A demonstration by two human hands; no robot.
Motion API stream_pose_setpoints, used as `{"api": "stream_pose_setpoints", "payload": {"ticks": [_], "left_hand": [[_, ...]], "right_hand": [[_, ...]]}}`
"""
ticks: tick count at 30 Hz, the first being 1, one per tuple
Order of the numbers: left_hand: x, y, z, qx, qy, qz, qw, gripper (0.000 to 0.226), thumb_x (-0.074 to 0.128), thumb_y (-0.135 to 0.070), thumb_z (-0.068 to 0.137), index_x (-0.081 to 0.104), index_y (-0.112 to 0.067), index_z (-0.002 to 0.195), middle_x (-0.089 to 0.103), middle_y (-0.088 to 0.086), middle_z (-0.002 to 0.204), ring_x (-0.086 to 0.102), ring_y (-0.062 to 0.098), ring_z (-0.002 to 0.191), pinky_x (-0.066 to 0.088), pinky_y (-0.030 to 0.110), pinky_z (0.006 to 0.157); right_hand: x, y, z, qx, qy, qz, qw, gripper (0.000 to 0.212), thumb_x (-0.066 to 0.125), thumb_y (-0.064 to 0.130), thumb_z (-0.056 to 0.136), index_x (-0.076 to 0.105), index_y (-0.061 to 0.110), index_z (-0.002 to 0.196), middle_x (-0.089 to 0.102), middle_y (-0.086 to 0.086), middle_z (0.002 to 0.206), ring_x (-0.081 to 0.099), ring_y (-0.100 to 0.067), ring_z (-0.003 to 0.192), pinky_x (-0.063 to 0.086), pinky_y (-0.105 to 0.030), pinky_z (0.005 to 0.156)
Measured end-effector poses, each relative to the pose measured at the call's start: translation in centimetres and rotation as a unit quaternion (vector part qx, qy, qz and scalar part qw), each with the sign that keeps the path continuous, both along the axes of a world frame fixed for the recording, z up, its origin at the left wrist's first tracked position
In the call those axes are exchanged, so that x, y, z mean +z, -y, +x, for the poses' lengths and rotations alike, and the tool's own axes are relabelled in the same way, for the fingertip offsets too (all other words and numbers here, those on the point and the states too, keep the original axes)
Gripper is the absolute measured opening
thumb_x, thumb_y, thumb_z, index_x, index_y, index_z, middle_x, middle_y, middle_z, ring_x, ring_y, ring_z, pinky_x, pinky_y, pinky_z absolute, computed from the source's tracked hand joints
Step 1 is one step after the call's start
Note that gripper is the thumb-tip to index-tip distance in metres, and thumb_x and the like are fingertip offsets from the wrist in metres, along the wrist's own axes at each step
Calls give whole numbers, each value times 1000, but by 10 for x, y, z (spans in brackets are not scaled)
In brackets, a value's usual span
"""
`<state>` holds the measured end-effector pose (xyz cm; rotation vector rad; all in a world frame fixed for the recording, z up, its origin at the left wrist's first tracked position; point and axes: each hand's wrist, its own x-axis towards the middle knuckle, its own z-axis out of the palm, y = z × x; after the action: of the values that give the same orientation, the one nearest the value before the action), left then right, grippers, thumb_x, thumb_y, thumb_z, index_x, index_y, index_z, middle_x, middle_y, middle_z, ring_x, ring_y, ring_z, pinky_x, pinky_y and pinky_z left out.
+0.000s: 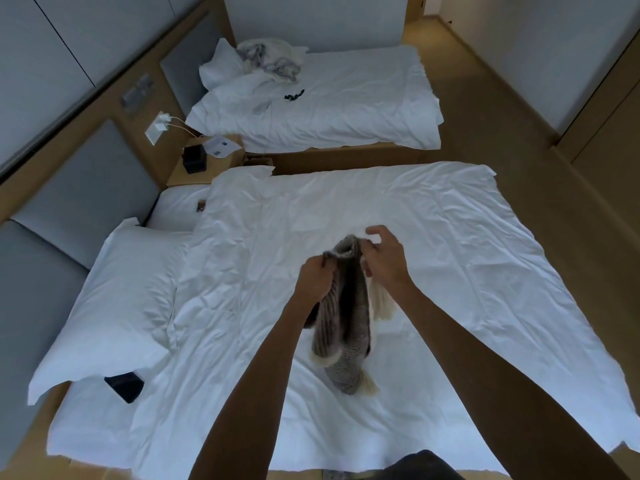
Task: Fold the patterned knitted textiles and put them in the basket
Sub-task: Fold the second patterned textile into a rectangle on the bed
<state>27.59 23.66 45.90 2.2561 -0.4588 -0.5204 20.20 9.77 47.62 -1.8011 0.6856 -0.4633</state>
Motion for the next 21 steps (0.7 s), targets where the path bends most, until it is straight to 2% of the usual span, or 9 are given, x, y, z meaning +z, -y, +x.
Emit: {"api": "stream_pose_setpoints", "payload": {"ticks": [2,4,6,7,9,12,15,18,21], "left_hand": [[13,4,8,81,-9,-66,994,37,40,-21,103,66,-4,83,66,8,83,60,23,79,40,29,66],[26,9,17,121,-46,-119,984,35,41,-19,101,70,1,94,68,9,89,62,23,81,44,30,71],[32,14,23,163,-120,-162,966,36,42,-22,100,69,2,95,64,10,75,59,23,64,44,32,60],[35,16,25,189,-171,-185,949,35,43,-23,100,68,1,95,57,8,66,51,20,53,39,31,53],[41,17,29,216,-243,-235,916,31,44,-23,99,66,-2,94,53,8,65,41,16,45,34,31,50],[52,18,29,222,-291,-313,876,28,46,-20,101,65,-7,85,67,10,73,57,19,57,48,34,58],[54,17,28,219,-268,-276,897,34,46,-28,101,58,-7,78,51,5,49,45,18,44,41,32,49],[52,18,26,215,-258,-276,901,31,45,-29,101,58,-7,83,48,5,51,43,20,47,41,35,55],[55,17,21,161,-216,-267,925,27,51,-31,96,61,-7,93,63,9,68,56,20,57,51,35,62]], "right_hand": [[1,-3,-4,66,-39,-14,997,7,55,14,96,59,16,100,62,-6,55,56,-16,42,49,-31,48],[7,-8,-5,115,-34,-45,992,13,50,12,98,61,17,94,59,-4,53,52,-16,42,46,-32,49],[14,-14,-4,145,-2,-82,986,17,47,11,98,60,20,92,55,-2,56,45,-15,45,39,-30,49],[17,-17,-2,148,14,-91,985,14,49,12,97,60,19,91,53,2,57,42,-11,46,36,-25,49],[25,-21,1,132,20,-96,986,14,62,22,92,58,14,82,50,9,57,41,-4,48,32,-15,51],[27,-20,4,131,-41,-86,987,43,78,47,75,56,10,69,49,9,58,43,-4,51,34,-16,52],[19,-23,4,181,-97,-93,974,48,80,54,70,63,9,74,58,1,63,53,-12,58,41,-26,56],[11,-28,4,194,-78,-126,970,39,74,44,82,55,14,65,48,3,54,44,-12,51,35,-27,52],[7,-24,5,119,-32,-127,984,40,63,23,91,43,21,57,42,5,52,39,-13,50,31,-31,55]]}}
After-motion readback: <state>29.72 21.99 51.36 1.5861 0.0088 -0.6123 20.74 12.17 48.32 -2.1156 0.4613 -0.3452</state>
